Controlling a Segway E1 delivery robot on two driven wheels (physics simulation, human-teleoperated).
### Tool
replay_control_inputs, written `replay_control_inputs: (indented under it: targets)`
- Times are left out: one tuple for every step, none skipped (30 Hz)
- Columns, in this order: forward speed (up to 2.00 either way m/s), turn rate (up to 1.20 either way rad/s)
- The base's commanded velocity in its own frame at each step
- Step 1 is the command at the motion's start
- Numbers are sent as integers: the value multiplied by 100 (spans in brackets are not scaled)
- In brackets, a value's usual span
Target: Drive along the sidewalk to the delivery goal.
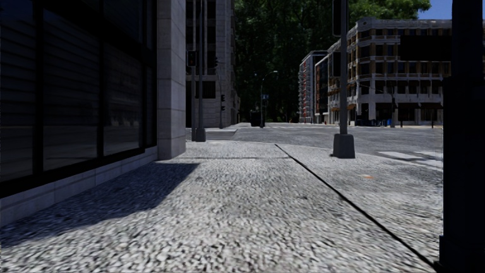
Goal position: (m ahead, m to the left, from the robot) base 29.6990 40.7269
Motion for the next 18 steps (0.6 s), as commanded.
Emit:
replay_control_inputs:
  targets:
    - [200,-9]
    - [200,-9]
    - [200,-4]
    - [200,0]
    - [200,0]
    - [200,0]
    - [200,0]
    - [200,0]
    - [200,0]
    - [200,0]
    - [200,0]
    - [200,0]
    - [200,0]
    - [200,0]
    - [200,0]
    - [200,0]
    - [200,0]
    - [200,0]
